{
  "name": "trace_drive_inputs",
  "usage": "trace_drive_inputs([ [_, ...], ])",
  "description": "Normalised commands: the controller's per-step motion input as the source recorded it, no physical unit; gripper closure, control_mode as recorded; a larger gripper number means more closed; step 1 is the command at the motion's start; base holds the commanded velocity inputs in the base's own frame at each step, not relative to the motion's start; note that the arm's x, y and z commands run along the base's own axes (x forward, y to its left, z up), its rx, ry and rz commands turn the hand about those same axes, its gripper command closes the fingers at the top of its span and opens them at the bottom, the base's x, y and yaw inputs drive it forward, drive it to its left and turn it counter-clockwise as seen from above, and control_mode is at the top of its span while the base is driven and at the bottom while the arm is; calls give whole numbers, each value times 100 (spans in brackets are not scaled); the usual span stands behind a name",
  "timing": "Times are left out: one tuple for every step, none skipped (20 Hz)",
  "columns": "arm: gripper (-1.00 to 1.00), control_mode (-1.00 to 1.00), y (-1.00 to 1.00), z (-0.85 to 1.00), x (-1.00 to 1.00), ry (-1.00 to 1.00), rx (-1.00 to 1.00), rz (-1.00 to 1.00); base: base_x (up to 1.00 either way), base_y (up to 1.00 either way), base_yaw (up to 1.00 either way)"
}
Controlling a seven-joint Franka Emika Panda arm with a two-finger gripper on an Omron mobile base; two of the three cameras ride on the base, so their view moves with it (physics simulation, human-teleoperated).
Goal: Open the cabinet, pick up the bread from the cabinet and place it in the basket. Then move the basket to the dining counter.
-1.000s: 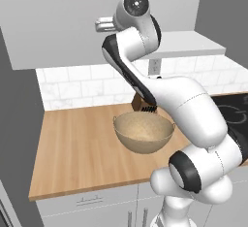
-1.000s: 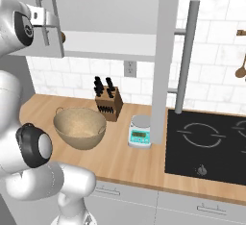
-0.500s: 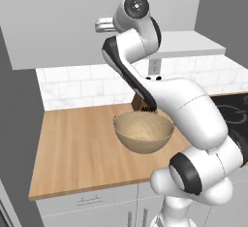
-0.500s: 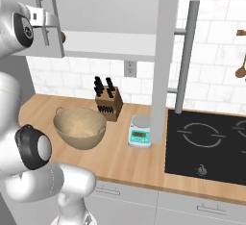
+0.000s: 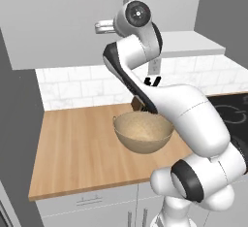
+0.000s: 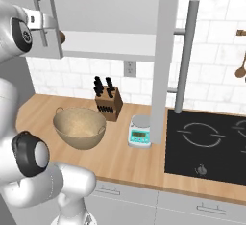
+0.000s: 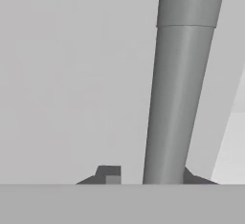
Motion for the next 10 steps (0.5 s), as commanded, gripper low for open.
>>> trace_drive_inputs([
  [100, -100, 51, 29, -74, 0, 0, 0, 0, 0, 0],
  [100, -100, 51, 26, -88, 0, 0, 0, 0, 0, 0],
  [100, -100, 52, 27, -100, 0, 0, -3, 0, 0, 0],
  [100, -100, 54, 26, -100, 0, 0, -5, 0, 0, 0],
  [100, -100, 56, 26, -100, 0, 0, -6, 0, 0, 0],
  [100, -100, 56, 28, -100, 0, 0, -7, 0, 0, 0],
  [100, -100, 61, 26, -100, 0, 0, -9, 0, 0, 0],
  [100, -100, 61, 26, -100, 0, 0, -9, 0, 0, 0],
  [100, -100, 64, 18, -100, 0, 0, -9, 0, 0, 0],
  [100, -100, 65, 14, -100, 0, 0, -9, 0, 0, 0],
])
